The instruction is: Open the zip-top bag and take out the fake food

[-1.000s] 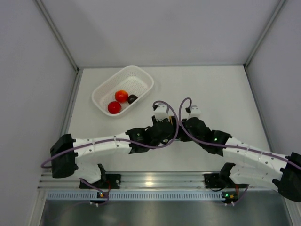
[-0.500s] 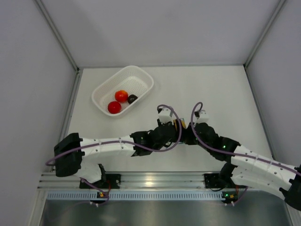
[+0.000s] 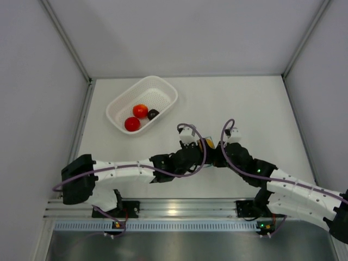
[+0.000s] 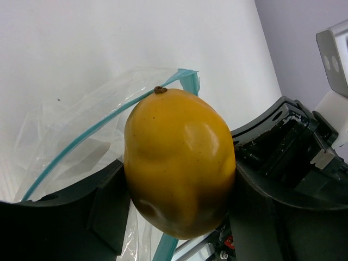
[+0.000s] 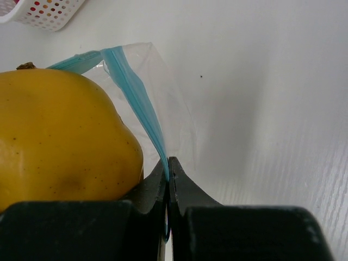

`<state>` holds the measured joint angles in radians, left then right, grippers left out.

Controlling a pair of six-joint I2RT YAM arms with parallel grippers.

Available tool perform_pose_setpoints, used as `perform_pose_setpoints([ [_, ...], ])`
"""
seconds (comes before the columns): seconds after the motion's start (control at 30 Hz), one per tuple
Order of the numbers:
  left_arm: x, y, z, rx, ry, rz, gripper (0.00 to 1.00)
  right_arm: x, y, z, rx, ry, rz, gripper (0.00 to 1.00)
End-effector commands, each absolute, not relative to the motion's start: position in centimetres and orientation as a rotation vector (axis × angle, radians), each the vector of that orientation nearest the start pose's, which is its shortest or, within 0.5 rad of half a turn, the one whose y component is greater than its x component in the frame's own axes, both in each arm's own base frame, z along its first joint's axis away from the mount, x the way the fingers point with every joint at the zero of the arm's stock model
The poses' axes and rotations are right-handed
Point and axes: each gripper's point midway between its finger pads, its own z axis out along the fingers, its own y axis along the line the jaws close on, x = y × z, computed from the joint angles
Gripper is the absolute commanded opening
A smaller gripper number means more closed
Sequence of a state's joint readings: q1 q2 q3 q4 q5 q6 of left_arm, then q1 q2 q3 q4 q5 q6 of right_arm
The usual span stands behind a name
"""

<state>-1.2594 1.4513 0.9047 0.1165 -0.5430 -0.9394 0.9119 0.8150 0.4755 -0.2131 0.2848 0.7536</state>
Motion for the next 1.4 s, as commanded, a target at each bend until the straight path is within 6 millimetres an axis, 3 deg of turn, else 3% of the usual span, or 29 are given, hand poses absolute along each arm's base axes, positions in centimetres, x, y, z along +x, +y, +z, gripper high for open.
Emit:
perform_pose_setpoints([
  [0.0,18.6,-42.2,25.7,-0.152,1.862,-1.268,0.24,19.3,24.8,16.8,-0.096,2.046,0.855,0.0],
  [0.07,17.6,-41.8,26.6,-0.141,1.861,-1.328,0.27,19.9,24.1,16.3,-0.084,2.051,0.801,0.0],
  [0.1,17.4,-41.4,25.8,-0.144,1.878,-1.331,0.34,20.3,23.6,16.2,-0.076,2.052,0.77,0.0],
  [0.13,17.0,-40.9,26.4,-0.145,1.869,-1.354,0.39,20.6,23.1,16.1,-0.069,2.056,0.742,0.0],
  [0.2,16.9,-39.8,24.9,-0.134,1.884,-1.316,0.4,21.2,22.3,16.4,-0.065,2.06,0.683,0.0],
  [0.37,17.1,-38.0,23.8,-0.113,1.872,-1.245,0.47,20.7,23.6,18.2,-0.119,2.042,0.761,0.0],
  [0.63,17.4,-39.8,22.4,-0.017,1.902,-1.19,0.71,19.5,25.3,18.3,-0.19,2.071,0.85,0.0],
  [0.83,16.9,-41.9,21.0,0.074,1.95,-1.2,0.85,19.0,25.3,18.5,-0.215,2.062,0.868,0.0],
  [0.97,16.9,-42.1,20.1,0.064,1.974,-1.194,0.76,18.9,25.5,18.4,-0.214,2.059,0.885,0.0],
  [1.0,16.9,-42.1,19.9,0.063,1.979,-1.189,0.59,18.9,25.4,18.2,-0.212,2.066,0.879,0.0],
  [1.13,16.9,-42.0,19.7,0.05,1.987,-1.194,0.39,19.3,24.9,17.3,-0.17,2.099,0.831,0.0],
  [1.3,16.9,-41.5,20.7,0.061,1.958,-1.196,0.36,20.0,23.9,15.4,-0.159,2.162,0.708,0.0],
  [1.37,16.9,-41.1,21.0,0.066,1.945,-1.19,0.46,20.1,23.5,14.5,-0.162,2.184,0.661,0.0],
])
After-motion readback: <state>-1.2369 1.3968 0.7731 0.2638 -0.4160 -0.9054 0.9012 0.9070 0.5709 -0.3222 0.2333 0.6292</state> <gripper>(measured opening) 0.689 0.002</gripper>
